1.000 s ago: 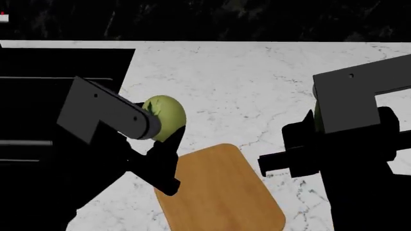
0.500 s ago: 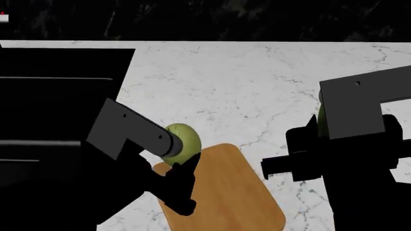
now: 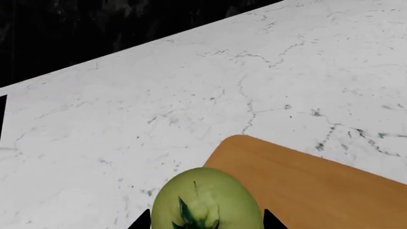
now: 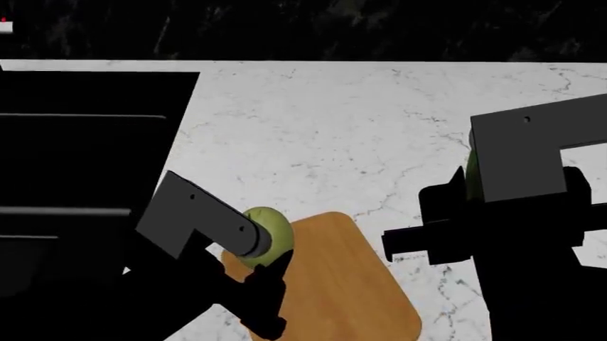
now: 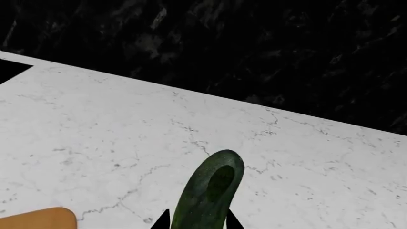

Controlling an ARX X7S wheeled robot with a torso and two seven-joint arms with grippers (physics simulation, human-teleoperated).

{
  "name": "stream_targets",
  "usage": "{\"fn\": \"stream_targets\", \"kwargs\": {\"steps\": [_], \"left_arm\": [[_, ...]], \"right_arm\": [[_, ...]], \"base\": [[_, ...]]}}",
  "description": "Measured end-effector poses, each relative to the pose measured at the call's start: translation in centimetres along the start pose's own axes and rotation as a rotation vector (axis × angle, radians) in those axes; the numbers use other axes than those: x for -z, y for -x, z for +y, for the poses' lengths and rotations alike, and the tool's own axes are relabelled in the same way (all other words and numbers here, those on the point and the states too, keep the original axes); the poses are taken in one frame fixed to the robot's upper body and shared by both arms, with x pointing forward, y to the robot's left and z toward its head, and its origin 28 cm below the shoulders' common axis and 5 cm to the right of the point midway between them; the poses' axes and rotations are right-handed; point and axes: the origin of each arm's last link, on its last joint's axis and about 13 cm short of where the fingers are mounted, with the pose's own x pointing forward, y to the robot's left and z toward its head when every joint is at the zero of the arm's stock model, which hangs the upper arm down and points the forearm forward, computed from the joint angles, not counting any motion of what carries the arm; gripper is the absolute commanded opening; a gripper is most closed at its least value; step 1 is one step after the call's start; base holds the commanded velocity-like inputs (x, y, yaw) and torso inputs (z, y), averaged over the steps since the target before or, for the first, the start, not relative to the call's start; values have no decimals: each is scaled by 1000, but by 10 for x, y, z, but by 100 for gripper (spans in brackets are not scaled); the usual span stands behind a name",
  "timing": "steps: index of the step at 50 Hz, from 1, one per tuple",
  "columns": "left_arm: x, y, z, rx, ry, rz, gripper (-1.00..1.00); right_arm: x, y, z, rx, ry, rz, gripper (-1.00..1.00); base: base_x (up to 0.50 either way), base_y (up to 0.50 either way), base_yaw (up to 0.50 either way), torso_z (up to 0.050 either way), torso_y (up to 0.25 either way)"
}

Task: Pick the vegetables from the sink and place them on the cutting board.

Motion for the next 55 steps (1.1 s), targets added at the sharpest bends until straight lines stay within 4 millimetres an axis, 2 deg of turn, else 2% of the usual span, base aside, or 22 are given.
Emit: {"fn": "stream_targets", "kwargs": {"steps": [5, 6, 22, 55], "left_arm": [[0, -1, 0, 0, -1, -2, -100], [1, -1, 0, 0, 0, -2, 100], [8, -2, -1, -12, 6, 16, 100], [-29, 28, 8, -68, 43, -196, 100]], "right_arm": [[0, 0, 0, -1, -4, -1, -100], [0, 0, 0, -1, -5, -1, -100], [2, -1, 0, -3, -10, -1, -100], [-4, -5, 7, -46, 1, 30, -100]], "base": [[0, 0, 0, 0, 0], [0, 0, 0, 0, 0], [0, 0, 0, 0, 0], [0, 0, 0, 0, 0]]}}
